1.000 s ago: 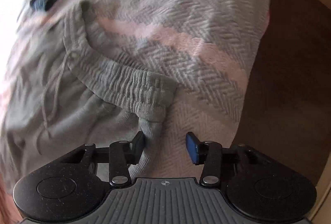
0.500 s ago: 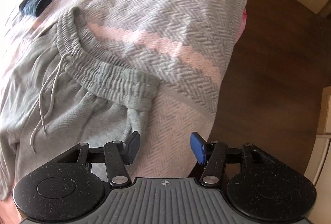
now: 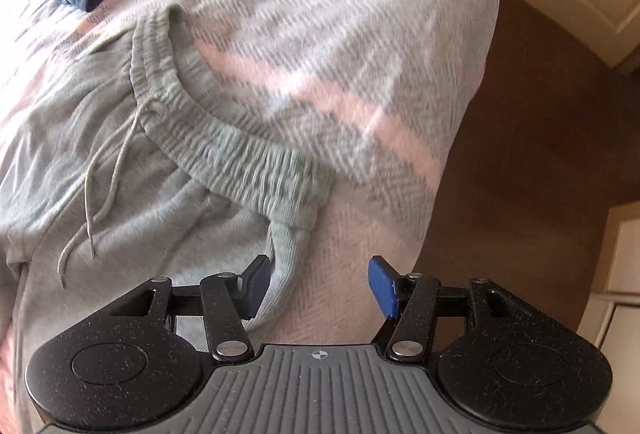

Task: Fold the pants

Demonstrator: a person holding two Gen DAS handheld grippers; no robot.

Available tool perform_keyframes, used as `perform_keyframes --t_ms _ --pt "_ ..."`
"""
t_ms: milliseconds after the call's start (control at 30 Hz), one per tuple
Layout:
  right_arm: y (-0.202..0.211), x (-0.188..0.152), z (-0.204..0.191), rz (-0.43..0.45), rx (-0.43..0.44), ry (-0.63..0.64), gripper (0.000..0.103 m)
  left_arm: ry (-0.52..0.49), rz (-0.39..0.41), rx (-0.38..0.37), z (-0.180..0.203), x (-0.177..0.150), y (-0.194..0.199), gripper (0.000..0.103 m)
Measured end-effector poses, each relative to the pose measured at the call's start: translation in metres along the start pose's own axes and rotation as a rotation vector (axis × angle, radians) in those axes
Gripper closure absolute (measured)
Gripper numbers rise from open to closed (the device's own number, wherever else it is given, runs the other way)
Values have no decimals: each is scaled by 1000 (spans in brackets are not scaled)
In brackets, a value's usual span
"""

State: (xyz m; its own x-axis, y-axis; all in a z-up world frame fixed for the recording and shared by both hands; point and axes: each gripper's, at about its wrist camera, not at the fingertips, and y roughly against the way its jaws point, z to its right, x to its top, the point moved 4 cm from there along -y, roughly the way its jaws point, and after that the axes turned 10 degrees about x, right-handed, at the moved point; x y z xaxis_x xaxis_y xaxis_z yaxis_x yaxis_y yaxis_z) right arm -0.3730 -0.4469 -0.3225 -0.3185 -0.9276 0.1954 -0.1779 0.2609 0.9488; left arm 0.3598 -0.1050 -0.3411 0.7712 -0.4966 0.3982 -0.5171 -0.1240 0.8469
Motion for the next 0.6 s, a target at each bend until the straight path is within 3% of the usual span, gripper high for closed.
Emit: perform_keyframes --t_ms 133,267,367,467,533,600 --pt "3 15 3 63 15 -45 51 87 41 -179 13 42 13 70" --pt "1 36 0 102 10 -80 51 165 53 -412 75 94 4 61" --pt "5 46 -3 120 21 -68 51 215 33 -529 130 132 -11 60" --pt "12 47 -1 138 0 -46 51 236 18 -546 177 163 -30 60" --pt "14 45 6 135 -27 -61 51 241 -2 -519 203 176 -46 60" --pt "14 42 14 136 -55 -91 51 246 -22 -503 222 183 -61 69"
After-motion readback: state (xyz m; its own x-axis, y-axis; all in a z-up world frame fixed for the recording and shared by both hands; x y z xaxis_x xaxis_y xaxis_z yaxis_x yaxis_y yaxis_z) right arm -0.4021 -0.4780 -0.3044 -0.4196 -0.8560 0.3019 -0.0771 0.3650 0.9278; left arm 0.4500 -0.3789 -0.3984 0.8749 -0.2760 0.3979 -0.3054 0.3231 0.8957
